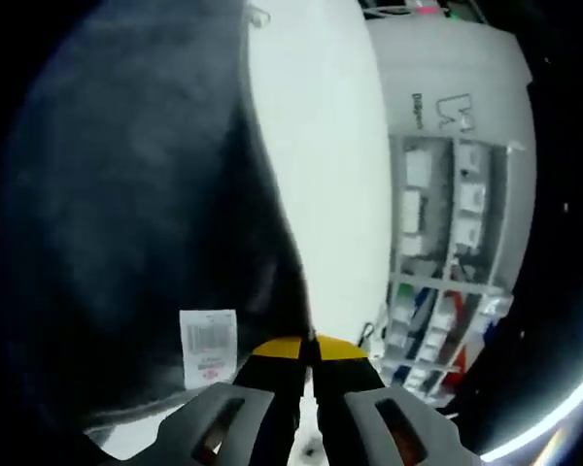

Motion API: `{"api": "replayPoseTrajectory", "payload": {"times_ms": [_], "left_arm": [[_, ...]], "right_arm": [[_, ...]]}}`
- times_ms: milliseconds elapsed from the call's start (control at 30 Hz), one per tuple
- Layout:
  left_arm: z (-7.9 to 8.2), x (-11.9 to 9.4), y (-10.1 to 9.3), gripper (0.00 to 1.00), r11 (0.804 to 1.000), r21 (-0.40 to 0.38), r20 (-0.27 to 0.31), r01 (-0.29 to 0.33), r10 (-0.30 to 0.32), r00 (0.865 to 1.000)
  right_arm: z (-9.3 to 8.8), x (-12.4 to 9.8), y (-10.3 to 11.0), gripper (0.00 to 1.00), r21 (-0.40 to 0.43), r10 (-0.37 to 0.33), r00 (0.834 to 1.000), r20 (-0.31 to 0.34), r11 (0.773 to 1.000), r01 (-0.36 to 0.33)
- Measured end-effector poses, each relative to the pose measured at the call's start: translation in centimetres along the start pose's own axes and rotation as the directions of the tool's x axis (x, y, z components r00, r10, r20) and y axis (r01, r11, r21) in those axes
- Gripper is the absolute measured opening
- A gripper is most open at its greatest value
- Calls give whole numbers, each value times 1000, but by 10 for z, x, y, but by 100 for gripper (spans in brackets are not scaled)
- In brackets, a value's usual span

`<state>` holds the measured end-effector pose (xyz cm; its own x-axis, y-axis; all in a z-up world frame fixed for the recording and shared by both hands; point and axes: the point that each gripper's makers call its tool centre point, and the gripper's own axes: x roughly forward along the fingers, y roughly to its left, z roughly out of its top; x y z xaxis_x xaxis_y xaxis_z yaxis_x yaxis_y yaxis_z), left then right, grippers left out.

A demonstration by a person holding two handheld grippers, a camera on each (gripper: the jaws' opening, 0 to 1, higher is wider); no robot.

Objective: Open the folded towel by lifting each exposed corner and separating the folded layers until the towel lies flat within the target outline without major curled edges

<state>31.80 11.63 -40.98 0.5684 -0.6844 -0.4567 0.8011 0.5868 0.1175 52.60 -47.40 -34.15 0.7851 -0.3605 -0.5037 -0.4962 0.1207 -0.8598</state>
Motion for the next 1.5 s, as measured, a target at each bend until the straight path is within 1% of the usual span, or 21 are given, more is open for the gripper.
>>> {"api": "replayPoseTrajectory", "payload": {"times_ms": [67,200,400,533,633,667,767,833,867,900,933,1000,1067,1167,1200,1267,1333,1367,1400,1467,1500], "left_arm": [[-1,0,0,60,1000,-5,2,2,-2,1000],[-1,1,-1,60,1000,-9,3,12,-12,1000],[-1,3,2,60,1000,-16,0,12,-12,1000],[2,3,-2,59,999,40,8,17,-18,1000],[2,4,-2,59,999,36,7,19,-19,1000],[2,4,-1,60,999,35,8,19,-19,1000],[4,6,-1,61,998,57,15,9,-10,1000],[6,6,0,60,997,71,17,10,-11,1000],[6,6,0,60,997,72,17,13,-14,1000],[6,6,0,60,997,70,17,14,-15,1000],[5,6,0,60,998,68,17,15,-16,1000],[5,6,0,60,998,63,17,17,-18,1000],[5,6,-1,60,998,56,17,19,-20,1000],[4,6,-1,60,998,51,16,20,-21,1000],[4,6,-1,59,998,51,17,21,-22,1000],[6,7,-5,58,998,55,29,41,-43,999],[11,7,-12,60,996,22,63,88,-90,994],[15,7,-14,61,995,9,82,99,-99,992],[19,6,-15,62,994,3,101,107,-106,989],[23,6,-13,62,993,-3,116,114,-113,987],[25,6,-14,62,993,-4,123,117,-115,986]], "right_arm": [[-1,2,-3,0,10,-10,1000,-1,1000,10],[2,10,-9,0,-17,-29,1000,-6,999,28],[3,21,1,0,-10,-17,1000,-8,1000,17],[0,24,2,0,5,-44,999,1,999,44],[-1,29,6,0,6,-50,999,6,999,49],[-1,29,6,0,19,-59,998,5,998,59],[6,31,5,0,139,-99,993,59,986,90],[3,33,9,0,167,-88,995,49,983,79],[3,36,10,0,175,-83,994,64,982,71],[6,39,18,0,213,-51,995,90,976,31],[5,40,22,0,233,-34,995,89,972,12],[4,41,22,0,263,-36,995,93,965,10],[8,41,23,0,344,-36,990,137,939,-13],[8,43,31,1,457,8,987,160,886,-81],[8,45,28,1,475,-2,984,175,876,-82],[10,45,27,3,541,-20,979,203,836,-95],[8,43,27,8,617,-16,975,222,777,-128],[7,40,24,9,665,-32,971,236,734,-137],[6,39,20,11,688,-47,966,256,711,-148],[0,35,18,11,738,-46,967,252,656,-161],[0,31,11,12,785,-69,960,271,593,-179]]}}
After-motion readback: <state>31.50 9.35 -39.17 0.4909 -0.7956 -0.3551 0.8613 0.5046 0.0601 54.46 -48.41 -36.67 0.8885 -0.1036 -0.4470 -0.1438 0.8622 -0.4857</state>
